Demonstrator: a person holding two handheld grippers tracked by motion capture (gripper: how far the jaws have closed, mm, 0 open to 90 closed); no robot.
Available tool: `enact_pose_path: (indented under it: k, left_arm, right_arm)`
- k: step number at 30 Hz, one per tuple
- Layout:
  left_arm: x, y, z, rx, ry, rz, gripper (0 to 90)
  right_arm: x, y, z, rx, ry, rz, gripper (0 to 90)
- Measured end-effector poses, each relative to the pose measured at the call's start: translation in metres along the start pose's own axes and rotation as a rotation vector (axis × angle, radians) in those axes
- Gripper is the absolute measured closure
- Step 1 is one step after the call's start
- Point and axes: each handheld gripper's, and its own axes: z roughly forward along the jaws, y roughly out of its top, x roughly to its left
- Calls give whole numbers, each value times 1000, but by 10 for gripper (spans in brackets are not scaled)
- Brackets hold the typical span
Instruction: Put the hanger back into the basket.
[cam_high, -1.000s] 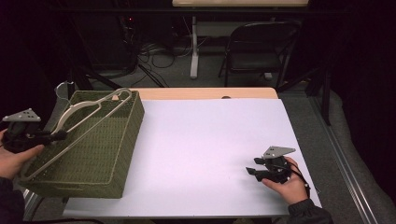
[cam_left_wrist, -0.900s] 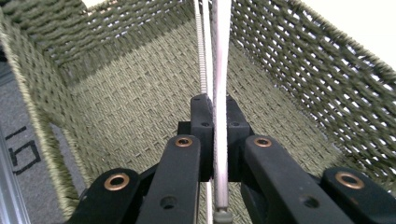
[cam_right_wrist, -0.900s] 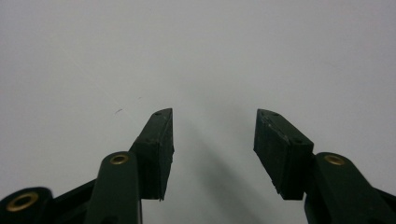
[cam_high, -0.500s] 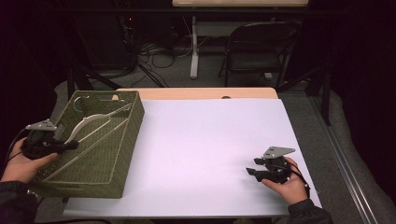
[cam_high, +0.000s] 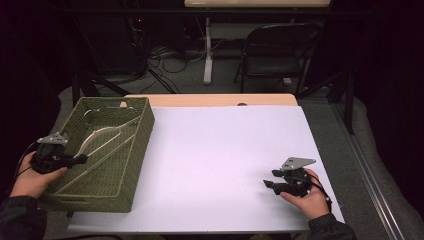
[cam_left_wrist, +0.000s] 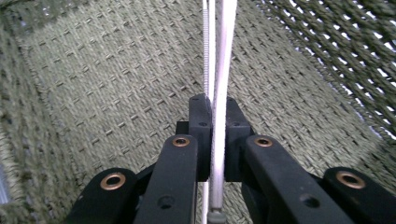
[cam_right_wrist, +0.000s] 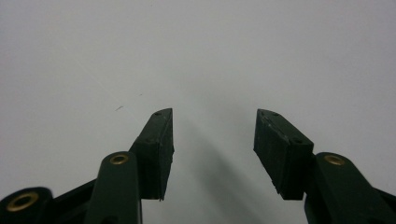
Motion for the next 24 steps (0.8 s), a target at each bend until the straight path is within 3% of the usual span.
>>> enact_pose_path:
  k: [4, 6, 10, 12, 15, 18, 20, 24]
  left_arm:
    - [2, 1, -4, 0, 49, -30, 824]
    - [4, 1, -7, -10, 83, -42, 747]
    - [7, -2, -10, -7, 107, -55, 718]
    - [8, -4, -12, -20, 133, -70, 642]
    - [8, -4, -17, -46, 183, -60, 545]
    - [8, -4, -22, -68, 193, -93, 486]
    - [8, -3, -25, -69, 195, -93, 463]
    - [5, -3, -30, -88, 177, -115, 435]
  right_arm:
    - [0, 0, 0, 0, 0, 1, 472]
    - [0, 0, 0, 0, 2, 1, 472]
    - [0, 0, 0, 2, 3, 0, 472]
    - [0, 0, 0, 1, 3, 3, 472]
    - [0, 0, 0, -2, 3, 1, 472]
    - [0, 0, 0, 2, 2, -3, 469]
    - [1, 0, 1, -2, -3, -5, 464]
    - [1, 0, 1, 4, -14, -12, 456]
